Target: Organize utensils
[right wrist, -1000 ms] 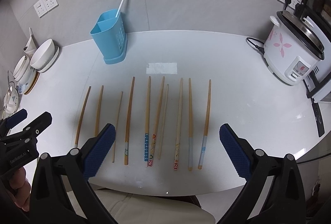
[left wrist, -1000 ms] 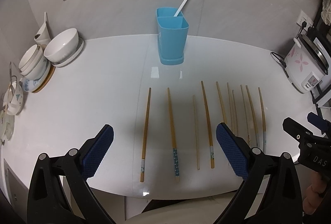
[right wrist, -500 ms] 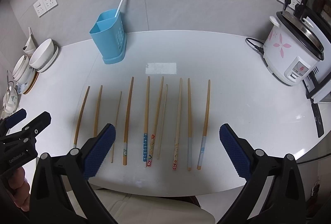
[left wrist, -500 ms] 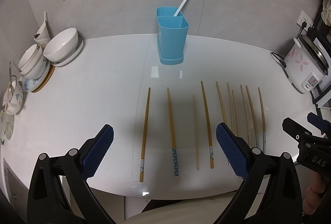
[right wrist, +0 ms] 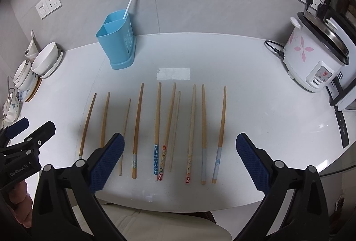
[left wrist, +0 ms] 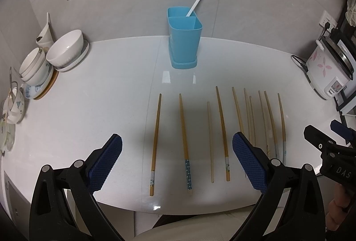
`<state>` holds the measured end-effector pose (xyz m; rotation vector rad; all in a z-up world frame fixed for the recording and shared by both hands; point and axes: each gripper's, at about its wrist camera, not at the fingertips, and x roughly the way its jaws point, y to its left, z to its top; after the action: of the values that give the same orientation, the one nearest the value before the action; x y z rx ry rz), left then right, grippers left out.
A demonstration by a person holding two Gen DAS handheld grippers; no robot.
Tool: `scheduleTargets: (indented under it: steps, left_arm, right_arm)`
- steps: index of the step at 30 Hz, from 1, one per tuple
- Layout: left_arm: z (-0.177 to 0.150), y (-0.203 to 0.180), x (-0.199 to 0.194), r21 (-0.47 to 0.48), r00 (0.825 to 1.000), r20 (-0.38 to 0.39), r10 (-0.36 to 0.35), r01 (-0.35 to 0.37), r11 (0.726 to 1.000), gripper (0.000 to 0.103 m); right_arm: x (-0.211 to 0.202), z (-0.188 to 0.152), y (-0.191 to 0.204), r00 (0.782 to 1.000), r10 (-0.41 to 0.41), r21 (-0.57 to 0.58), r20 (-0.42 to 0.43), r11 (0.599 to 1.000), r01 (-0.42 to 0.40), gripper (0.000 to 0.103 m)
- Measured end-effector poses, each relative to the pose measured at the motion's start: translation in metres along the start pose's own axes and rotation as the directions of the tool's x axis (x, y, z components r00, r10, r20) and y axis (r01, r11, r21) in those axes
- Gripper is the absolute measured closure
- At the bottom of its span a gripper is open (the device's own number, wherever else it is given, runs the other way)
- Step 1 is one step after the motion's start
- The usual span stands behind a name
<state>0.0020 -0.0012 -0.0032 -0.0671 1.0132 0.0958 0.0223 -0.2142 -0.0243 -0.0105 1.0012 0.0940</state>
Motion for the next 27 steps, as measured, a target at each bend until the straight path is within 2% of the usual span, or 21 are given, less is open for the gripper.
scheduleTargets:
  steps: [23,27]
  left_arm:
    - [0.005,0.006,-0.001,-0.004,1.000,0.007,-0.011,0.011,1.000,0.006]
    - [0.013,0.016,0.011,-0.028,0.999,-0.020,-0.034,0.034,0.999,0.006]
  right_arm:
    - [0.002,0.007,0.004,1.000,0.003,-0.004,-0.002,1.000,-0.003,0.007]
    - [0.011,0.015,-0.002,1.000,0.007,0.001,0.024,1.000,-0.007,0.010]
